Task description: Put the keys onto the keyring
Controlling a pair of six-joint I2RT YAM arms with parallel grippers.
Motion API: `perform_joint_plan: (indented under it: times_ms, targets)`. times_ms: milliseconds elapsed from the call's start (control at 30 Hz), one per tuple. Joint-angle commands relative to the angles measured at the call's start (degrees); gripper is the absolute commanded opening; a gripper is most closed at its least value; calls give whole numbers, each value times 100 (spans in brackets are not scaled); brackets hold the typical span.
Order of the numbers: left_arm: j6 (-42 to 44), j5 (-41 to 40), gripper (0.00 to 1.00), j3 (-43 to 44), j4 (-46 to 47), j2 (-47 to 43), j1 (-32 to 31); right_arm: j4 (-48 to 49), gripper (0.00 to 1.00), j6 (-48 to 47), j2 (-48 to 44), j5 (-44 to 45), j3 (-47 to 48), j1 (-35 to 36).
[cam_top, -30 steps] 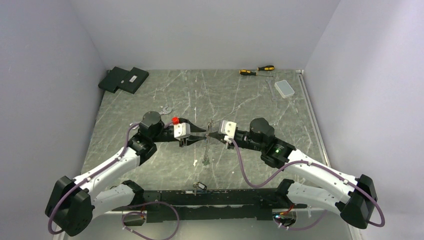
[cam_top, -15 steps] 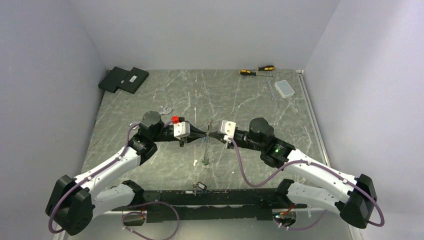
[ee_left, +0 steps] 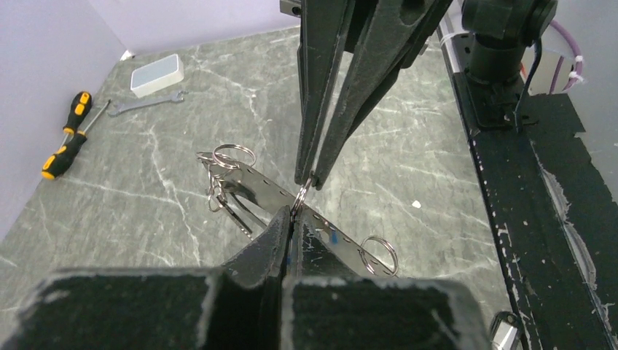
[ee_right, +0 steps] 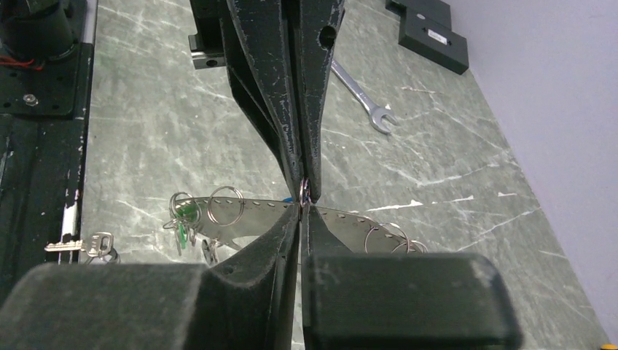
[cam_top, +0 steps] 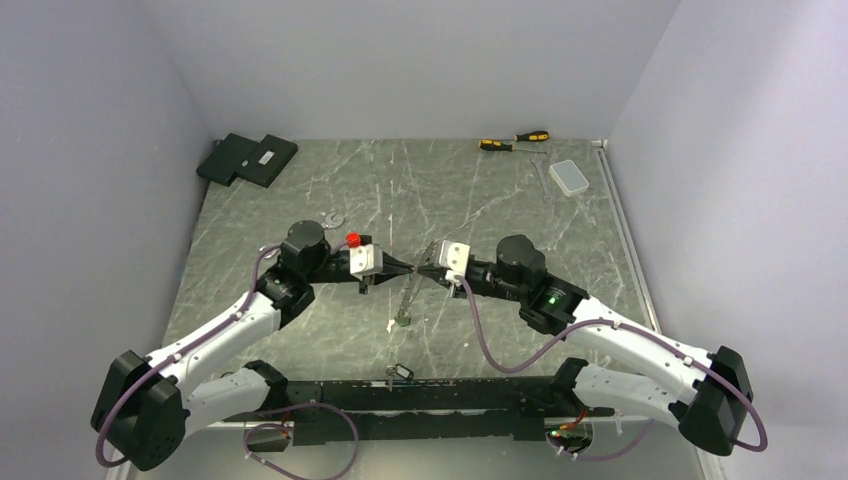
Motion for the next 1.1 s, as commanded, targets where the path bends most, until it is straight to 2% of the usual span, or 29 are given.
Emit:
perform_joint_plan:
  times_ms: [0,167,333,500,1067]
  targets:
    - [708,-263,0,448,-834,-88,15,-95,11,-45,98,-263,321,36]
    - [1255,-429,0,637,-1586,-122,10,-372,20,-118,209,-264,436,36]
    - [1479,-558,0,767,-1914,-90,14,-668,27,-146,338,-302,603,45]
    - [1535,-636,0,829,-2155,-64,6,-374,28,-76,391,-180,566,80]
    - [1445,-576,0,817,-2138,-81,2,232,29,126,1018,-116,708,107]
